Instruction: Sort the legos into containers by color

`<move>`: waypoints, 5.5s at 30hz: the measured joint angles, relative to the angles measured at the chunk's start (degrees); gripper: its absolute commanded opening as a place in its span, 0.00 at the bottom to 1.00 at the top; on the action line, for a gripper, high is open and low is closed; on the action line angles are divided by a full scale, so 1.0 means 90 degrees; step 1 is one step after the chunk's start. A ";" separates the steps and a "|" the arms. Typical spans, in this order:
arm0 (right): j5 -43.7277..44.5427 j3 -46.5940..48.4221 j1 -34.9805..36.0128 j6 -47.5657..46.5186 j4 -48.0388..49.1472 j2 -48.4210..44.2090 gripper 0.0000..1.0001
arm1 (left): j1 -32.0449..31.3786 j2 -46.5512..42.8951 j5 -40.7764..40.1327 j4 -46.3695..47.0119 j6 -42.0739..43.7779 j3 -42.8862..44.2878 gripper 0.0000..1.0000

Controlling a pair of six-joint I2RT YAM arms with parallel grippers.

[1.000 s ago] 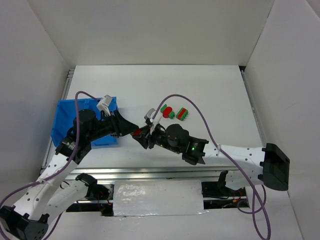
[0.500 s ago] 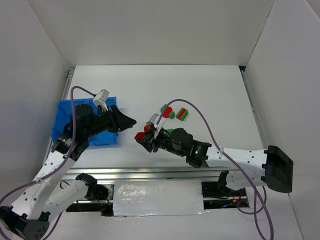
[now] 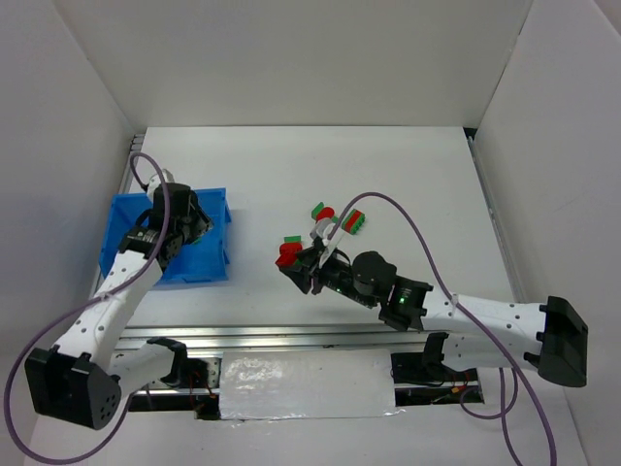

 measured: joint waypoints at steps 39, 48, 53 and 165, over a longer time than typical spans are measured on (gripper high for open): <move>-0.6183 0.2276 -0.1977 0.0051 -0.3592 0.0015 0.01 | -0.1525 -0.1715 0.7553 0.8148 0.0478 -0.2856 0.96; -0.6720 0.2460 -0.1984 -0.0274 -0.4561 0.0155 0.02 | -0.2229 -0.1700 0.7638 0.6868 0.1552 -0.2300 0.99; -0.6683 0.2596 -0.2025 -0.0214 -0.4738 0.0311 0.01 | -0.2654 -0.2062 0.7016 0.5969 0.2407 -0.2280 1.00; -0.0525 0.0578 -0.4364 0.3682 -0.1870 -0.0100 0.95 | -0.2931 -0.2465 0.2307 0.4901 0.3857 -0.2154 0.00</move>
